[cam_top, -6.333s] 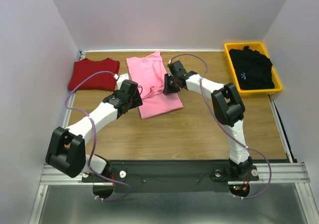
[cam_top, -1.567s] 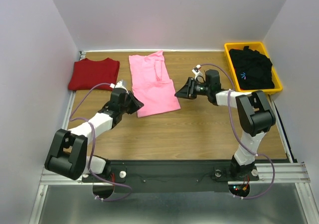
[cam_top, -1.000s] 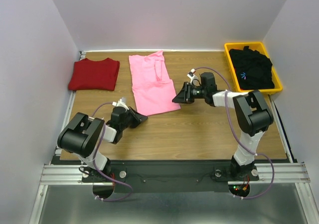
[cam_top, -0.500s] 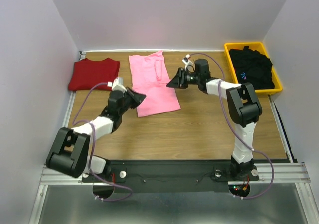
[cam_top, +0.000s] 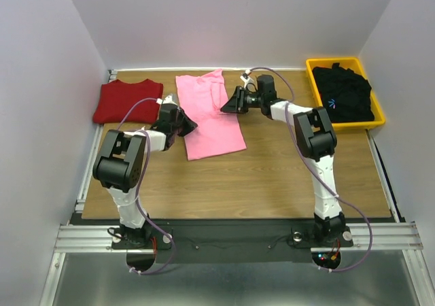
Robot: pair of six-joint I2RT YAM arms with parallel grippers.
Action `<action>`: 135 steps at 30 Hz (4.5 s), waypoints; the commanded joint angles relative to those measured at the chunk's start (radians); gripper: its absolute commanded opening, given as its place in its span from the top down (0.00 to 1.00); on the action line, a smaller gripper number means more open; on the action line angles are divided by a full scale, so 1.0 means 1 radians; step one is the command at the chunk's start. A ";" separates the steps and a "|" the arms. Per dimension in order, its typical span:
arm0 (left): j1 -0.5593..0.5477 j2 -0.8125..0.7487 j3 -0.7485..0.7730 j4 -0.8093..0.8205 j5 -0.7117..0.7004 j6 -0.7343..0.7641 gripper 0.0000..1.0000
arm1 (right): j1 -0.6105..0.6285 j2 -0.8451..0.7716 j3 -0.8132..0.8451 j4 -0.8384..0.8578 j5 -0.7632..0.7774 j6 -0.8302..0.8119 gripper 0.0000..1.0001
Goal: Fold and stack the t-shirts
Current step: Fold the tshirt
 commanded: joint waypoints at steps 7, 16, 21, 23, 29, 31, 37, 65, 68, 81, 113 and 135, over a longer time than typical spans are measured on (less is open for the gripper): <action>0.053 0.056 0.032 -0.029 0.011 0.042 0.96 | -0.055 0.140 0.115 0.008 -0.015 0.051 0.60; 0.056 0.038 0.022 -0.042 0.025 0.048 0.88 | -0.160 0.138 0.121 -0.087 0.031 0.065 0.60; 0.027 -0.126 0.035 -0.150 -0.049 0.090 0.70 | -0.157 -0.071 0.000 -0.171 0.097 0.005 0.60; 0.011 -0.232 0.028 -0.232 -0.133 0.085 0.61 | -0.152 -0.140 -0.055 -0.204 0.159 -0.024 0.59; -0.030 -0.402 -0.050 -0.518 -0.311 0.039 0.43 | -0.068 -0.278 -0.121 -0.567 0.389 -0.196 0.52; -0.071 -0.406 -0.069 -0.606 -0.334 0.038 0.31 | -0.019 -0.323 -0.164 -0.648 0.494 -0.228 0.47; -0.177 -0.395 -0.104 -0.682 -0.406 -0.015 0.16 | 0.091 -0.392 -0.268 -0.725 0.672 -0.221 0.43; -0.279 -0.200 -0.113 -0.682 -0.411 -0.010 0.62 | 0.197 -0.427 -0.310 -0.759 0.843 -0.184 0.49; -0.279 -0.200 -0.115 -0.679 -0.410 -0.008 0.70 | 0.207 -0.421 -0.311 -0.771 0.866 -0.179 0.52; -0.279 -0.188 -0.122 -0.667 -0.394 0.005 0.85 | 0.227 -0.352 -0.302 -0.779 0.933 -0.170 0.59; -0.331 -0.369 -0.204 -0.820 -0.095 0.056 1.00 | 0.262 -0.606 -0.683 -0.973 0.972 -0.158 0.99; -0.389 -0.533 -0.046 -0.928 -0.316 -0.065 1.00 | 0.262 -0.765 -0.317 -1.239 1.179 -0.201 0.99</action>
